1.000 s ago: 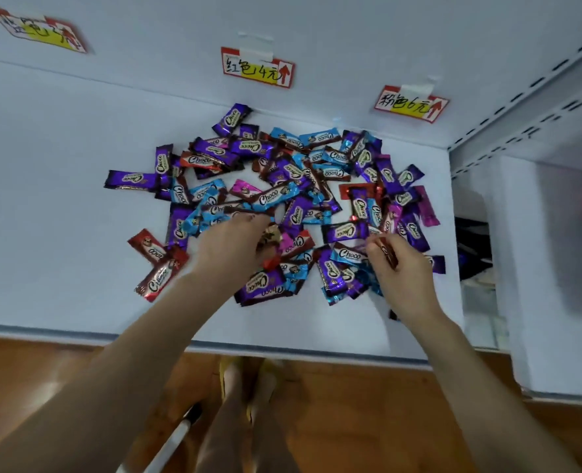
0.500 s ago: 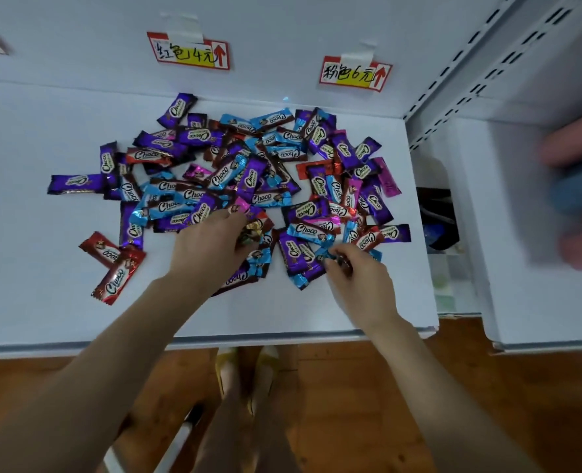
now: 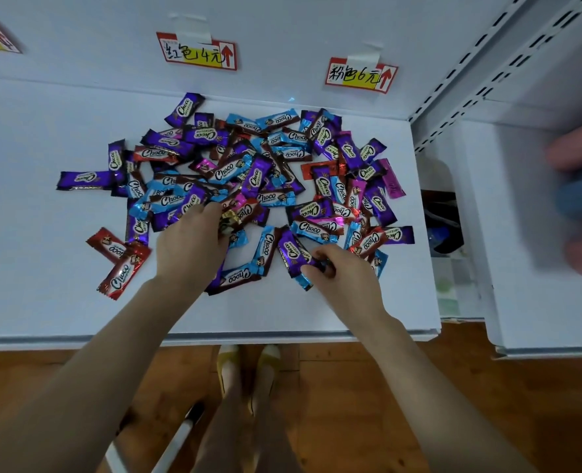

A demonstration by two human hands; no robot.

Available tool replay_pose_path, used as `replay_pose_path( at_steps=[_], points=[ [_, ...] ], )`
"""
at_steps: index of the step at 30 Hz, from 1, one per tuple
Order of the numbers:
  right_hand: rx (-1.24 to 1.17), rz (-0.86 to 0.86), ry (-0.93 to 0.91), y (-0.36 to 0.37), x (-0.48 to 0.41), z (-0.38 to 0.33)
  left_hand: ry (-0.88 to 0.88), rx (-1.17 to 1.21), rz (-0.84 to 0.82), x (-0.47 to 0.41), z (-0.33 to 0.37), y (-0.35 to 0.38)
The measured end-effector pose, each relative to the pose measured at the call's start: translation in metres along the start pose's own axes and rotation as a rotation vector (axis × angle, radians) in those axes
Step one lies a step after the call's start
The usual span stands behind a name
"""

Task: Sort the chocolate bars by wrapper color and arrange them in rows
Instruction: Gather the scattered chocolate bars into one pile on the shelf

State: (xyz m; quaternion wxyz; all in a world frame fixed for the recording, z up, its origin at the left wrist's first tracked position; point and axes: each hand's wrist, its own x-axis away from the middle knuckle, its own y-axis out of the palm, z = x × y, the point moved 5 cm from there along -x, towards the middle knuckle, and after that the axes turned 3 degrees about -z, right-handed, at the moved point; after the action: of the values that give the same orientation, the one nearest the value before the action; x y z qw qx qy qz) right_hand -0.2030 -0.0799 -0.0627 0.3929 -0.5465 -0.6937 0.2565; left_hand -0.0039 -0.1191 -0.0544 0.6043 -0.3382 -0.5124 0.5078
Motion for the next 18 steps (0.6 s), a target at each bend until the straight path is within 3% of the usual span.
replay_pose_path(
  at_steps=[6,11,14,18],
  points=[
    [-0.072,-0.192,-0.114,0.008,-0.004,-0.008,-0.015,0.059,0.017,0.0,-0.005,-0.003],
    [-0.189,-0.018,-0.052,-0.015,-0.006,0.0,-0.087,0.164,0.042,0.004,-0.011,-0.008],
    [-0.156,-0.02,0.002,-0.022,-0.013,-0.002,-0.123,0.21,0.033,0.007,-0.016,-0.015],
    [0.01,-0.072,-0.061,-0.025,-0.026,-0.026,-0.144,0.251,0.024,0.017,-0.029,-0.039]
  ],
)
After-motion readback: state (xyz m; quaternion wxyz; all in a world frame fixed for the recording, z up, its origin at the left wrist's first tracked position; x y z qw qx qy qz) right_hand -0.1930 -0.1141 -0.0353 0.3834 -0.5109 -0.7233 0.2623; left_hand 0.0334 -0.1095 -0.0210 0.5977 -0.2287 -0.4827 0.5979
